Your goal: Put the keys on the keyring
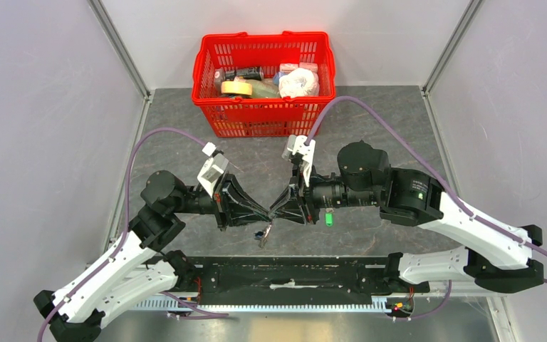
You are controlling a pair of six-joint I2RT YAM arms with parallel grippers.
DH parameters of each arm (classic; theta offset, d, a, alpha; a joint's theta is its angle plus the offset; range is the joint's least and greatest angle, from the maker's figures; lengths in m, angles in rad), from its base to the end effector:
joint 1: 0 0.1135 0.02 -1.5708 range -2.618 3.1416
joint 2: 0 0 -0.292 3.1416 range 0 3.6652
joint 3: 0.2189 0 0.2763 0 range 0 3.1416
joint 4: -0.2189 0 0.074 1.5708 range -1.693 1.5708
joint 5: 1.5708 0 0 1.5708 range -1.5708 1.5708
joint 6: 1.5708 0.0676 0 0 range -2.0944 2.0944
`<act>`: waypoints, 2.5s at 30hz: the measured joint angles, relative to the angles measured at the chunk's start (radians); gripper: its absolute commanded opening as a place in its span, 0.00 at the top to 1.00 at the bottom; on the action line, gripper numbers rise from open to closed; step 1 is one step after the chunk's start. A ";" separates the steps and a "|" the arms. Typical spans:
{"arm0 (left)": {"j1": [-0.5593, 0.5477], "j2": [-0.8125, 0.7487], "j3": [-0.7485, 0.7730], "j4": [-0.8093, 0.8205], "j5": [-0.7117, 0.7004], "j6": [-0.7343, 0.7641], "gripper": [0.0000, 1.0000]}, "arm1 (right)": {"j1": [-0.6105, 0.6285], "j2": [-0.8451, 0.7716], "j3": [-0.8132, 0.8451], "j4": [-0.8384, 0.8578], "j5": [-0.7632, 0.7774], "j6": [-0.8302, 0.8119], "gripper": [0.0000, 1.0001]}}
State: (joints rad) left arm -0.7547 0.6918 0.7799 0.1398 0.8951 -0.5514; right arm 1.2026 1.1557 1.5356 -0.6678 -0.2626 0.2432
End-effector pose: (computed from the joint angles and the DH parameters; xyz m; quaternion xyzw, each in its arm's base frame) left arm 0.0890 -0.1561 0.4095 0.3940 0.5236 -0.6427 0.3970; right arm 0.0787 0.2526 0.4969 -0.4361 0.6685 0.4711 0.3754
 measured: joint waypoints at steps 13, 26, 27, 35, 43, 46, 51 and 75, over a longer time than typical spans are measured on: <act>0.000 -0.001 0.005 -0.011 0.003 0.002 0.98 | 0.000 0.005 0.000 0.000 -0.002 0.000 0.84; 0.000 -0.001 0.006 -0.013 0.003 0.003 0.98 | 0.000 0.016 0.000 0.000 -0.003 0.000 0.98; 0.000 -0.001 0.006 -0.016 0.004 0.003 0.98 | 0.000 0.017 0.000 0.000 -0.003 0.000 1.00; 0.000 -0.001 0.006 -0.019 0.005 0.010 0.96 | 0.000 0.017 0.000 -0.001 -0.003 0.000 1.00; 0.000 -0.024 0.010 -0.066 -0.042 0.047 0.58 | 0.000 0.012 -0.008 0.000 0.008 0.004 1.00; 0.000 -0.044 0.021 -0.122 -0.099 0.078 0.55 | 0.002 0.003 -0.015 0.000 0.041 0.011 1.00; 0.000 -0.067 0.041 -0.222 -0.235 0.128 0.49 | 0.003 -0.014 -0.024 -0.006 0.114 0.027 1.00; 0.000 -0.056 -0.021 -0.240 -0.497 0.198 0.36 | 0.003 0.043 -0.077 0.024 0.497 0.216 1.00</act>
State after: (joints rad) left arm -0.7547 0.6361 0.7589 -0.1001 0.3977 -0.3531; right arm 1.2053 1.1988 1.4582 -0.6434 0.2340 0.4587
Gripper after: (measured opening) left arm 0.634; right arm 0.009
